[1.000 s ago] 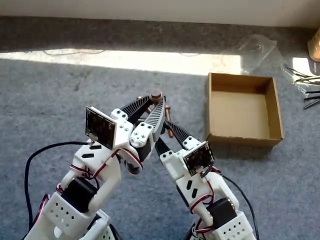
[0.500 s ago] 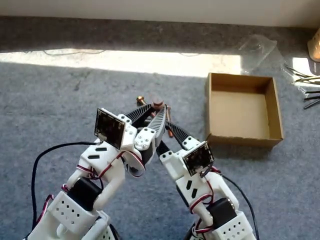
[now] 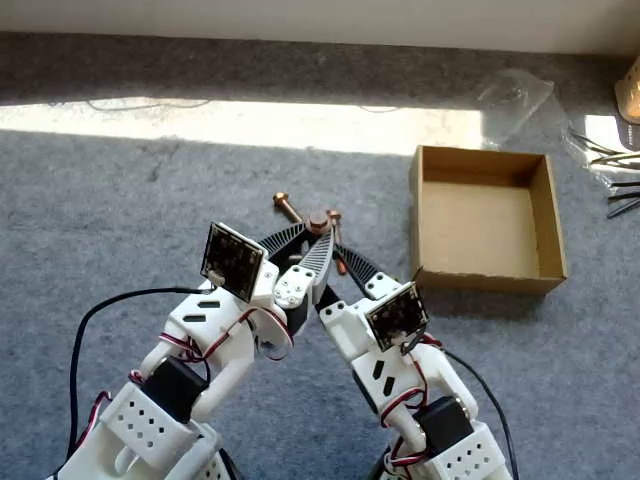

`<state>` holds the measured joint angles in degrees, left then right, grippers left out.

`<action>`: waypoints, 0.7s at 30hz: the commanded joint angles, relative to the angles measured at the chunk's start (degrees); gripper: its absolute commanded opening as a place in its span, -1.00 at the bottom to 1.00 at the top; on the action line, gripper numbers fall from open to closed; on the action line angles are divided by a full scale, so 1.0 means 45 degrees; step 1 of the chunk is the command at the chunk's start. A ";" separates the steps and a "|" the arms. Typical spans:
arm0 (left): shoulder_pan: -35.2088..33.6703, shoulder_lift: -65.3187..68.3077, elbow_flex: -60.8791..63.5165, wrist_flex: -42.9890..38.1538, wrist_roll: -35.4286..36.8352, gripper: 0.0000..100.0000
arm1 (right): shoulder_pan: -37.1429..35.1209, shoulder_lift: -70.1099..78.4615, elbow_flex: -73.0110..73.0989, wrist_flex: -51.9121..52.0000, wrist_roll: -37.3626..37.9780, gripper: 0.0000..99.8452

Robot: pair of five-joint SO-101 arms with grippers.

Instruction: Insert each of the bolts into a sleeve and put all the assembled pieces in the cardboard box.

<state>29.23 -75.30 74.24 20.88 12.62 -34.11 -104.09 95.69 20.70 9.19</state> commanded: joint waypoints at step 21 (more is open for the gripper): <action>-0.2667 -0.0127 -0.1944 -0.0352 -0.0195 -0.71 | -0.0068 -0.0107 0.1612 0.0010 0.0117 -0.99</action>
<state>22.29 -75.30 70.29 20.35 12.62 -34.02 -104.09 95.69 20.70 9.27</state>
